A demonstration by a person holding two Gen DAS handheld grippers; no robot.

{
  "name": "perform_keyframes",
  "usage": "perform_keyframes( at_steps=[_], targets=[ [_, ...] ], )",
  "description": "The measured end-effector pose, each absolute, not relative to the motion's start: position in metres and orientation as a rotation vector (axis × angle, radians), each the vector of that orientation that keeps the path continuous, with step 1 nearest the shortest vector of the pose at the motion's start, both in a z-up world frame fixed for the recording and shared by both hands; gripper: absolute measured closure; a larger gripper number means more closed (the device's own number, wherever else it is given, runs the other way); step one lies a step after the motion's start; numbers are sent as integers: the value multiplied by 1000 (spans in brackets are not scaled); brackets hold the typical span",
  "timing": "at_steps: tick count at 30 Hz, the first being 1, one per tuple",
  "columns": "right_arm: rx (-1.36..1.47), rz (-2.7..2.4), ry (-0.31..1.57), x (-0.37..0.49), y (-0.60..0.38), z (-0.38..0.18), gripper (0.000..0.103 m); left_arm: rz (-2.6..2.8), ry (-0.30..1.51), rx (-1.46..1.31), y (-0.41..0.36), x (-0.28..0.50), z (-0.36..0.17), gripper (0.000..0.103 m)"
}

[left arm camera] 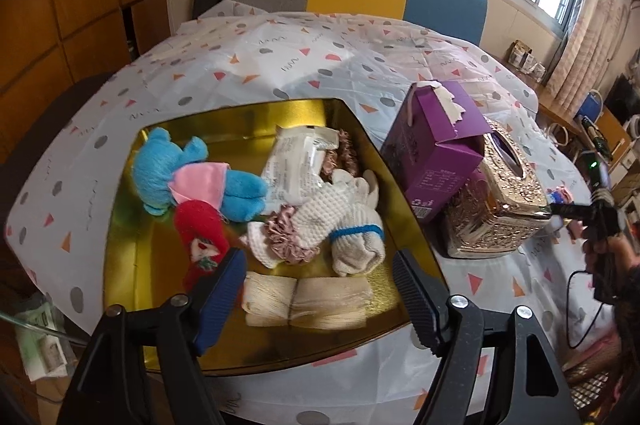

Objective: Organize soft objects
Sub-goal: 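Close the right tool on the white sponge block and lift it, then carry the white sponge into the gold tray and open the right tool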

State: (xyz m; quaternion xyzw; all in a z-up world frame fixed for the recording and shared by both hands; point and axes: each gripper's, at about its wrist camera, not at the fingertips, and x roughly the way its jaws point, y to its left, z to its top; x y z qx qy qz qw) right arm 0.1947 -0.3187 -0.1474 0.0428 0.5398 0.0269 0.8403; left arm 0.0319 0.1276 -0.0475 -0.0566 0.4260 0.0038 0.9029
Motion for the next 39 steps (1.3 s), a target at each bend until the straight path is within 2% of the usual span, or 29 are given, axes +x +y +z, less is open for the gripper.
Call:
perform_keyframes(
  at_steps=[6,13,21,29,39],
  targets=[
    [170,35,1063,205,-317,-117,46,44,865,-115,138,29,-47,24],
    [99,70,991,231,-256,-65,46,120,828,-103,151,24,-42,16],
    [-13,229,889,240,-154,-11,46,177,809,-87,162,20,-37,15],
    [-136,444,863,201,-49,-11,46,229,798,-103,173,15,-35,13],
    [-270,585,806,142,23,-18,46,265,804,-160,192,11,-40,12]
  ],
)
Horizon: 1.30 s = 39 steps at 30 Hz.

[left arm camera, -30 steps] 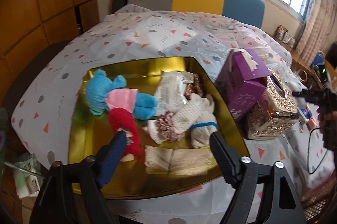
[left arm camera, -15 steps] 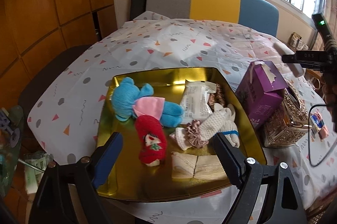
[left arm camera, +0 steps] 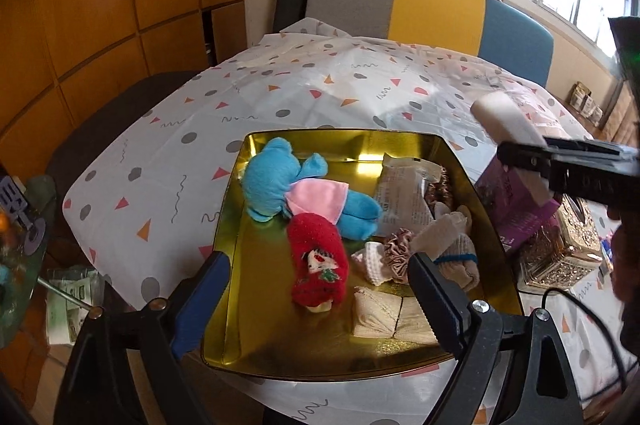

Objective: Organize soft objects
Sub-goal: 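Carry the white sponge into the gold tray and open the right tool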

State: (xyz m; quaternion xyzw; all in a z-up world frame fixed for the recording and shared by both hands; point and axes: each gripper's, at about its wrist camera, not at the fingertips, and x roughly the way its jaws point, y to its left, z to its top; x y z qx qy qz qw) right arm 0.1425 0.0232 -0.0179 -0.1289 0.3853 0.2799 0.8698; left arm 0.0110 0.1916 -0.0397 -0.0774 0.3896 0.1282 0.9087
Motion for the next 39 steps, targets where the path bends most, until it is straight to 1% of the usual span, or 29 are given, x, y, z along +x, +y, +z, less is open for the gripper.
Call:
perform_keyframes(
  at_steps=[6,10,16,18,22,23,27,39],
  targets=[
    [-264,650,871,130,47,-35,46,314,791,-197,210,6,-41,12],
    [-240,696,940,125,67,-57,46,363,778,-223,227,-2,-42,4],
    [-195,790,1023,115,98,-88,45,403,743,-242,239,-11,-38,1],
    [-200,820,1041,111,108,-95,42,406,734,-241,240,-13,-36,1],
    [-248,817,1026,100,114,-106,38,405,727,-221,238,-13,-34,1],
    [-256,817,1023,98,114,-107,34,405,728,-218,237,-13,-34,1],
    [-238,811,989,91,103,-100,28,395,734,-213,235,-12,-35,1],
    [-270,688,825,77,61,-65,26,364,735,-188,222,-13,-32,1]
  ],
)
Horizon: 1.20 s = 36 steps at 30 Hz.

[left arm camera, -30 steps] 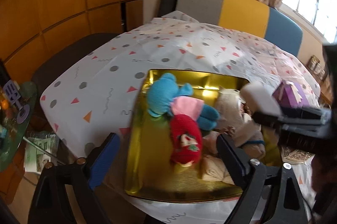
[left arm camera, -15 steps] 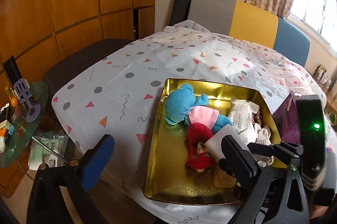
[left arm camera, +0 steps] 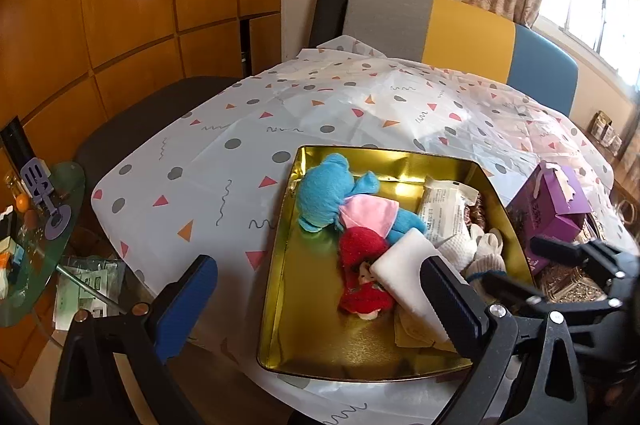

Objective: Organize soft objects
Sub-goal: 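Carry the white sponge into the gold tray and open the right tool, then move the right tool to the pink towel roll and grasp it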

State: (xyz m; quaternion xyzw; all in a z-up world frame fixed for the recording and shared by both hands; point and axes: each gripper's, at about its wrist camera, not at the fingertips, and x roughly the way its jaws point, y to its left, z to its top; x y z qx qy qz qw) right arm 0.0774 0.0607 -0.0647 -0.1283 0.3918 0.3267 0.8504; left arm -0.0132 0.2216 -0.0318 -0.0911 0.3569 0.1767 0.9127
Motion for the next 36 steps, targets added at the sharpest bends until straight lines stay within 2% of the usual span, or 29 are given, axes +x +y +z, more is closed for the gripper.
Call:
perform_keyframes(
  at_steps=[9,20,28,36],
  targets=[
    [-208,589,715,74,-2,-33,26,313,733,-142,200,-11,-28,1],
    [-88,363,637,93,-122,1,26,229,729,-62,163,-4,-22,1],
    [39,70,671,119,-239,-11,26,149,741,-1,132,4,-21,1],
    [284,-248,727,131,-369,-59,26,47,755,52,97,7,-22,1]
  ],
)
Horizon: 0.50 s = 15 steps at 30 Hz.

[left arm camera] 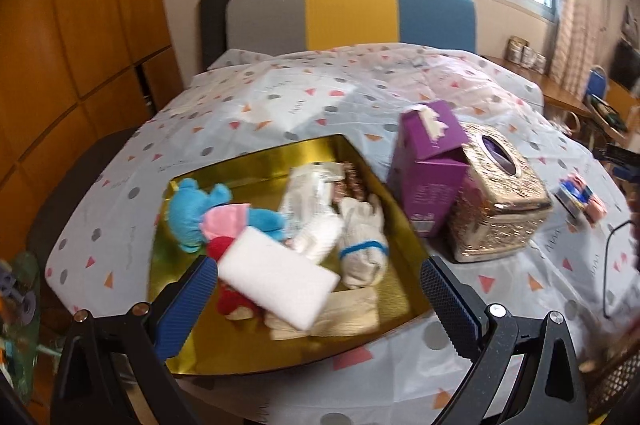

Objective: Organize soft objects
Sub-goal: 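Move the right tool to the pink towel roll and grasp it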

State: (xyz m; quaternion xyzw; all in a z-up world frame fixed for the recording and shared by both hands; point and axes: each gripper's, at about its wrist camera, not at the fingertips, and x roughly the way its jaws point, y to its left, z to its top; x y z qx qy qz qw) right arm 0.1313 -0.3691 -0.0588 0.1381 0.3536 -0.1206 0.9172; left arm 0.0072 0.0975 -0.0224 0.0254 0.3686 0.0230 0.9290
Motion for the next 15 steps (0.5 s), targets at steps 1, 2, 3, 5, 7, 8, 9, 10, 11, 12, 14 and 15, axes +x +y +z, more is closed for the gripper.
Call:
perform_keyframes(
  at_steps=[1,2,3,5,7,8,9,10,11,12,14,15],
  targets=[
    [325,-294,736,130,-386,-68,26,39,756,56,94,8,-22,1],
    [361,-324,742,128,-398,-75,26,23,756,59,89,9,-22,1],
    [409,-357,753,125,-412,-83,26,0,757,59,84,10,-21,1],
    [508,-417,792,122,-433,-94,26,-37,741,65,72,11,-17,1],
    [608,-437,790,115,-450,-100,26,-96,734,77,59,13,-15,1],
    [639,-442,790,113,-454,-102,26,-124,734,86,51,14,-14,1],
    [673,-451,790,110,-458,-104,26,-145,731,98,43,15,-13,1],
    [706,-453,793,107,-462,-107,26,-163,731,107,37,16,-12,1],
    [735,-450,800,104,-465,-109,26,-196,733,117,28,18,-11,1],
    [756,-449,804,104,-466,-111,26,-223,735,123,21,19,-10,1],
    [776,-446,821,103,-467,-115,26,-260,736,140,7,21,-9,1],
    [776,-443,834,105,-467,-117,26,-277,737,147,1,23,-8,1]
  ],
)
